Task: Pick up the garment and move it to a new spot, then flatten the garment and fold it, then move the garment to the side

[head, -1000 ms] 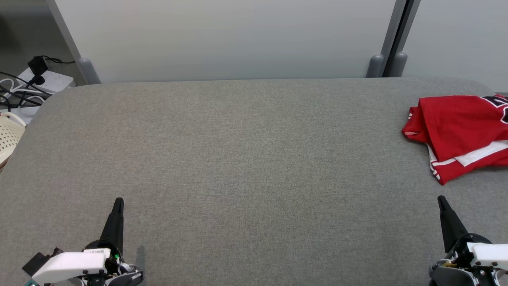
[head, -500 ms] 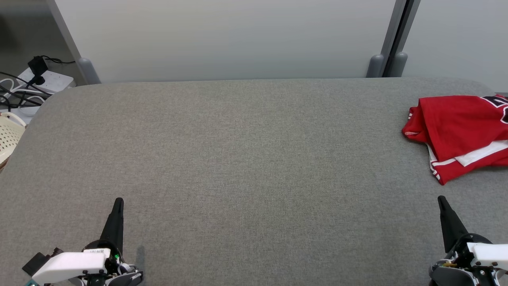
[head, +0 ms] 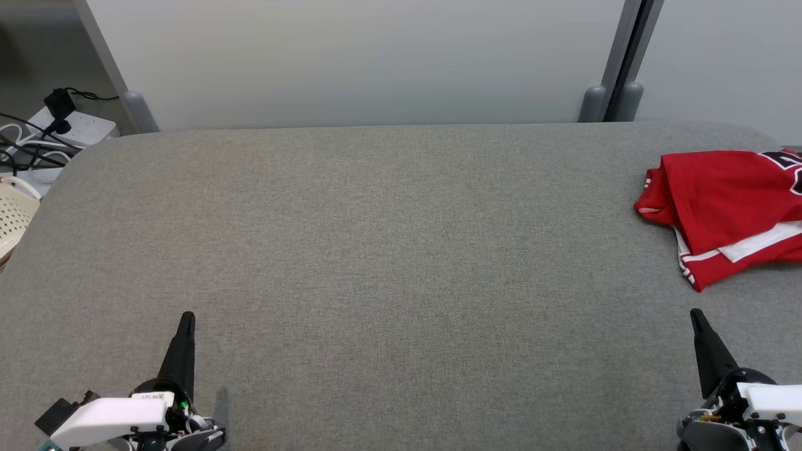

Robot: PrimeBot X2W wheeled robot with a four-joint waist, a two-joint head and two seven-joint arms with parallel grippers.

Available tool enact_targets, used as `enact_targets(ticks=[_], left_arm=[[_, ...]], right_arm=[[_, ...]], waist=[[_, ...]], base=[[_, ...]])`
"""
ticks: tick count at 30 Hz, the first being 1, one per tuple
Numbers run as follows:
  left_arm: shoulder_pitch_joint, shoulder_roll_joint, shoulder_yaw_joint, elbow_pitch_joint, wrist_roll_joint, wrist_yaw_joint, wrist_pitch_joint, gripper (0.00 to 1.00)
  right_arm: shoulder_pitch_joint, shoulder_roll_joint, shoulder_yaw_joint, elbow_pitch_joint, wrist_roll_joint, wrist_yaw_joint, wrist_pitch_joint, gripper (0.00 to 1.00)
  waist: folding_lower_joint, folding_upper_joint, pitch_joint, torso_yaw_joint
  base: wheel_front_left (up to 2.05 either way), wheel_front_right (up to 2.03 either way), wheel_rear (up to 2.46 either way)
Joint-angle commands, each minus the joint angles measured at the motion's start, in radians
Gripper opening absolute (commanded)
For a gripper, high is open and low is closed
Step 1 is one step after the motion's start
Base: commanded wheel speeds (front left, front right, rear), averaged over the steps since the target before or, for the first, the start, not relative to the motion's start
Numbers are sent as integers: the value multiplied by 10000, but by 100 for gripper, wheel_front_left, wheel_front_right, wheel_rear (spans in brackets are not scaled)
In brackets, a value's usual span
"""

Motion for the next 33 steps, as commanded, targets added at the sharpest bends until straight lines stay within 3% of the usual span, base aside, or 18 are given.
enact_targets(ticks=[1, 33], left_arm=[[-550, 104, 332, -224, -46, -84, 68, 0], [-550, 97, 342, -224, -38, -84, 76, 0]], right_arm=[[-398, -98, 167, -259, -3, 16, 64, 0], [-399, -86, 150, -258, -17, 16, 78, 0]], waist=[[0, 0, 0, 0], [0, 0, 0, 0]], base=[[0, 0, 0], [0, 0, 0]])
